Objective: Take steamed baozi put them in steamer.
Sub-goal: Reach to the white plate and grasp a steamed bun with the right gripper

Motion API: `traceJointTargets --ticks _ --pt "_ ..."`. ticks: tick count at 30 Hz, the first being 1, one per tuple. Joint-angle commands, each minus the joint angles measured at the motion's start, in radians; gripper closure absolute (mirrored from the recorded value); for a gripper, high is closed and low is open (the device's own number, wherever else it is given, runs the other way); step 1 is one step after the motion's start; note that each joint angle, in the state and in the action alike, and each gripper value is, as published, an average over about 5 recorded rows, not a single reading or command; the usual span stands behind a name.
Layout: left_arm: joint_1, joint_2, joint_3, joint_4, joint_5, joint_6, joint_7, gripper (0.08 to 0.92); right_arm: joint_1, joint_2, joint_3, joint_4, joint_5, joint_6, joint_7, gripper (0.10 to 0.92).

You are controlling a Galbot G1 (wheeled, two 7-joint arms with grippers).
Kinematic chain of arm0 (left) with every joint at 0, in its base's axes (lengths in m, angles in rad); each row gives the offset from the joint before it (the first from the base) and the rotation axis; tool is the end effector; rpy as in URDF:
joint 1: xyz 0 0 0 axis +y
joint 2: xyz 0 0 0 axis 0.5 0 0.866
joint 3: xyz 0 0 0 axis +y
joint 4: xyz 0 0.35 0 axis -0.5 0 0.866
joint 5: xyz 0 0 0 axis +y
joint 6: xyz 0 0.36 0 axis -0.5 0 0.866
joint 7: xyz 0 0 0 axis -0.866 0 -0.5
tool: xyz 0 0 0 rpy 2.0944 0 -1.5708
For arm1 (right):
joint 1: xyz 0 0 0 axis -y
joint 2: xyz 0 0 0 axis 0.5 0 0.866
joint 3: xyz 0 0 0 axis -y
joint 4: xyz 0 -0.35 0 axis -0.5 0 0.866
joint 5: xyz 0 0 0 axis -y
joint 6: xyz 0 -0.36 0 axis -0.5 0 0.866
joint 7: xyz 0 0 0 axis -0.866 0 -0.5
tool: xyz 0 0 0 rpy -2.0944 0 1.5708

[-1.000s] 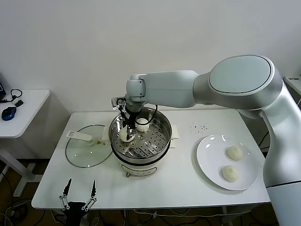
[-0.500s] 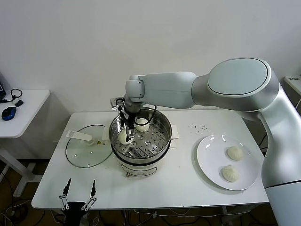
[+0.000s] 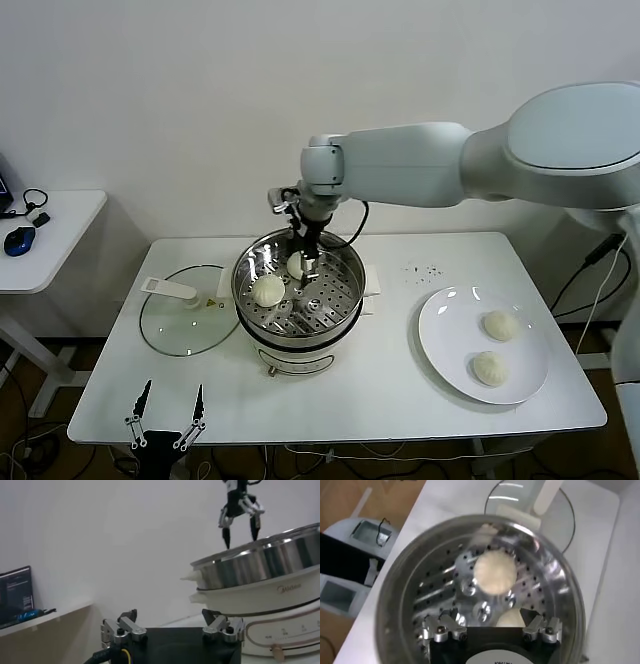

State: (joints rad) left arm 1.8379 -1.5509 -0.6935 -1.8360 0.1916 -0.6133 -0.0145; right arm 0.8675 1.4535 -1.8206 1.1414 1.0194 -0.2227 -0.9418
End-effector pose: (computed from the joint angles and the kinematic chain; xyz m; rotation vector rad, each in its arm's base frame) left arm 0.0600 0.0638 -0.4223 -0.0161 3.0317 0.4580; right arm 0.5703 0.1741 -0.0386 1.6071 -1.2314 1.4159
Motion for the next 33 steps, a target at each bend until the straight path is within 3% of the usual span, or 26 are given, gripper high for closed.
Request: traceJointTargets --ticks 1,14,23,33 --pt "0.001 0.001 0.001 -0.001 0.005 0.002 0.0 0.177 0.238 -0.245 -0.139 0.251 -0.033 0.011 -0.029 0.203" --pt "-0.001 -0.007 0.009 0.009 0.02 0.001 0.0 0.177 0.302 -0.532 -0.306 0.42 -0.201 0.041 -0.021 0.203" --pt "-0.002 -0.02 0.01 0.013 0.03 0.001 -0.002 0.177 0.168 -0.666 -0.266 0.375 -0.398 0.059 -0.004 0.203" --pt "0.002 -0.03 0.004 0.021 0.039 0.002 -0.003 0.177 -0.017 -0.807 -0.165 0.344 -0.508 0.06 0.001 0.203"
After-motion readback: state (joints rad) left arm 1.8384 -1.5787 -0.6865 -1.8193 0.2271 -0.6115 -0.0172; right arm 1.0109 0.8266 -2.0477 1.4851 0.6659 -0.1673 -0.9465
